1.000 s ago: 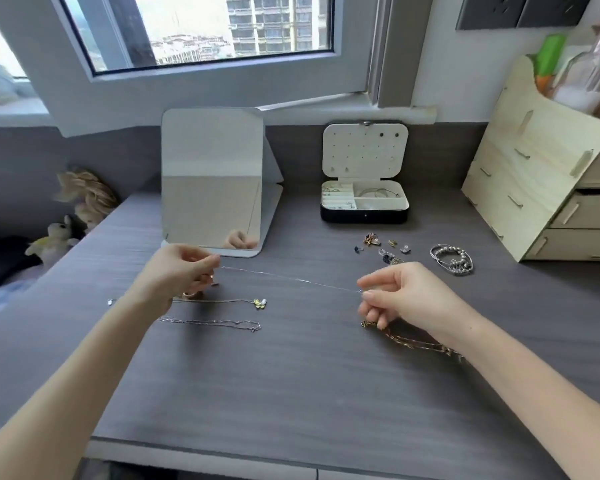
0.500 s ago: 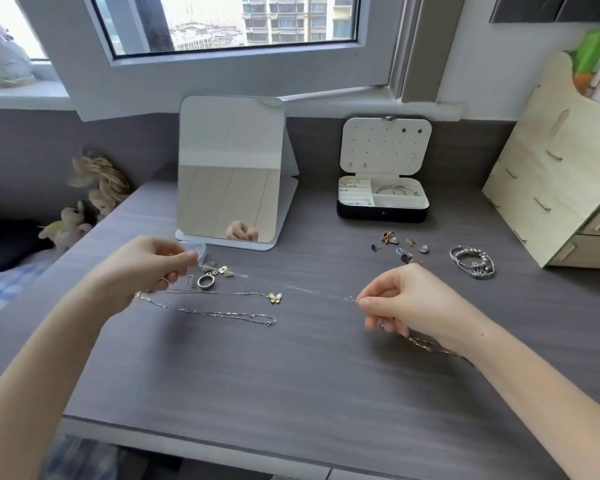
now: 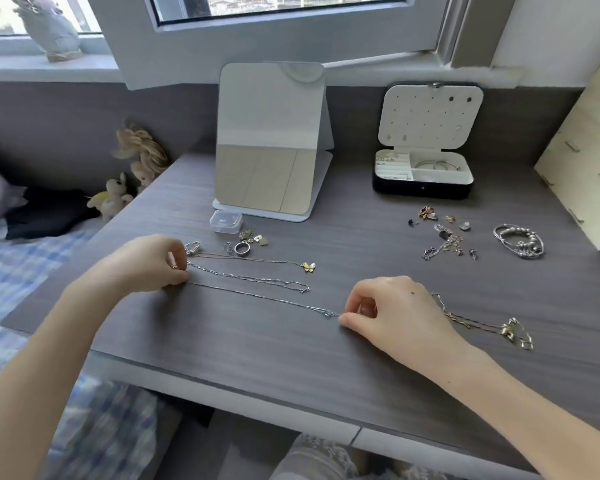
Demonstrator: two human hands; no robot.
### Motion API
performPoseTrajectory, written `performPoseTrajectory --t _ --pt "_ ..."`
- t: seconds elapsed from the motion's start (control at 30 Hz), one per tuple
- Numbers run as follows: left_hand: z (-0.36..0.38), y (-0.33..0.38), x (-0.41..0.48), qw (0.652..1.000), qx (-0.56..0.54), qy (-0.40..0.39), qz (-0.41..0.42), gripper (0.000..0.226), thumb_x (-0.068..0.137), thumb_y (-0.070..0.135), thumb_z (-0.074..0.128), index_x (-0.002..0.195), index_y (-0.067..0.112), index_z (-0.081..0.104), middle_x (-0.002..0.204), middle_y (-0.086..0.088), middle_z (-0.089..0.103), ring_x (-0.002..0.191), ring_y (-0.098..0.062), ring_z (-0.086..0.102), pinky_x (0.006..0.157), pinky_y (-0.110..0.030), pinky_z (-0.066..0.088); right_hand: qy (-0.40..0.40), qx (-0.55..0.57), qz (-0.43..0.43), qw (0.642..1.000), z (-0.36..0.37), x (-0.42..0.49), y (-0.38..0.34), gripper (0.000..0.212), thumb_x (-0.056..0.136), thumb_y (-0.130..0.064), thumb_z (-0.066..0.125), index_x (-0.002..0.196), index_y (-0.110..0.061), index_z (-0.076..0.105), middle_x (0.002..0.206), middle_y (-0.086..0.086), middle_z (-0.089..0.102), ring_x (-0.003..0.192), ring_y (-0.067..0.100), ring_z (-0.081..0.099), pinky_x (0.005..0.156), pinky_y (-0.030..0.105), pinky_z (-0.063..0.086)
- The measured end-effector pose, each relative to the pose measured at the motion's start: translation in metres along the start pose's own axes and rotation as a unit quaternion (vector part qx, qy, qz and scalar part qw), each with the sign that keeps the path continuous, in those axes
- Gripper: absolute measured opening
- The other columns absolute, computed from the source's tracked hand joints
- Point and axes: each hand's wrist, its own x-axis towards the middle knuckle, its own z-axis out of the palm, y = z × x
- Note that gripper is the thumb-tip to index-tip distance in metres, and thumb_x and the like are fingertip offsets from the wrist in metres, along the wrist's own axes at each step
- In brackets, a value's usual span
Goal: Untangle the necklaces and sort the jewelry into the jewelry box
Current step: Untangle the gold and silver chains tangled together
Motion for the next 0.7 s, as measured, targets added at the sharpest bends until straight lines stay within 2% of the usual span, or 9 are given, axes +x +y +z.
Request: performPoseTrajectory --t 0.07,0.17,0.23,0.3,0.43,0.5,0.57,0.7 --pt "0.001 0.004 0.002 0.999 0.045 0.014 -0.010 0.010 0.082 0.024 0.066 0.081 0.020 0.057 0.087 -0.004 0.065 0.073 -0.019 0.055 0.056 -0.026 0.038 0.017 -0.017 -0.007 1.000 0.000 -0.004 0.004 0.013 0.081 -0.043 0.064 0.085 -0.031 0.063 0.075 -0.015 0.049 0.075 0.006 0.046 0.059 0.020 0.032" --pt "0.002 0.012 0.001 0.991 0.104 0.078 -0.012 0.015 0.084 0.028 0.064 0.096 0.021 0.059 0.104 -0.006 0.058 0.089 -0.025 0.054 0.067 -0.029 0.037 0.054 -0.004 0.000 0.999 -0.013 -0.017 0.019 0.012 0.079 -0.041 0.067 0.086 -0.033 0.064 0.078 -0.014 0.053 0.068 0.003 0.046 0.066 0.025 0.033" --pt "-0.001 0.025 -0.003 0.988 0.087 0.126 0.003 0.013 0.086 0.028 0.061 0.097 0.020 0.060 0.103 -0.007 0.056 0.088 -0.027 0.054 0.067 -0.031 0.036 0.099 0.024 0.032 0.994 -0.030 -0.030 0.035 0.005 0.078 -0.032 0.070 0.080 -0.031 0.066 0.075 -0.014 0.058 0.065 0.001 0.049 0.066 0.026 0.037" --pt "-0.002 0.047 -0.008 0.986 0.034 0.155 0.049 0.005 0.087 0.025 0.061 0.089 0.020 0.061 0.096 -0.004 0.058 0.081 -0.024 0.053 0.065 -0.032 0.036 0.144 0.025 0.083 0.986 -0.050 -0.045 0.056 0.009 0.077 -0.027 0.070 0.073 -0.034 0.065 0.074 -0.015 0.062 0.068 0.001 0.054 0.066 0.029 0.041" --pt "0.011 0.119 -0.024 0.972 -0.070 0.095 0.202 0.011 0.085 0.021 0.062 0.074 0.025 0.064 0.080 0.005 0.063 0.080 -0.019 0.058 0.074 -0.036 0.049 0.164 -0.021 0.175 0.970 -0.074 -0.069 0.096 0.015 0.080 -0.025 0.069 0.073 -0.037 0.062 0.076 -0.018 0.062 0.072 0.004 0.055 0.070 0.030 0.042" --pt "0.027 0.159 -0.031 0.956 -0.068 0.057 0.280 0.007 0.085 0.024 0.062 0.082 0.022 0.068 0.082 0.005 0.060 0.082 -0.017 0.058 0.077 -0.031 0.047 0.141 -0.028 0.200 0.969 -0.075 -0.078 0.108 0.010 0.080 -0.031 0.070 0.081 -0.036 0.062 0.078 -0.018 0.060 0.074 0.002 0.055 0.070 0.028 0.038" --pt "0.046 0.194 -0.032 0.938 -0.055 0.028 0.340 0.013 0.087 0.029 0.061 0.093 0.019 0.068 0.087 0.005 0.057 0.085 -0.015 0.055 0.077 -0.026 0.043 0.124 -0.018 0.211 0.969 -0.071 -0.084 0.115 0.013 0.077 -0.038 0.071 0.086 -0.035 0.062 0.080 -0.014 0.059 0.074 0.001 0.054 0.070 0.026 0.038" --pt "0.073 0.232 -0.027 0.924 -0.047 -0.024 0.379 0.023 0.086 0.034 0.063 0.104 0.020 0.062 0.095 0.004 0.050 0.083 -0.012 0.048 0.070 -0.021 0.033 0.114 0.002 0.223 0.968 -0.063 -0.084 0.120 0.021 0.075 -0.042 0.073 0.089 -0.031 0.061 0.079 -0.011 0.058 0.069 0.003 0.051 0.067 0.025 0.037"
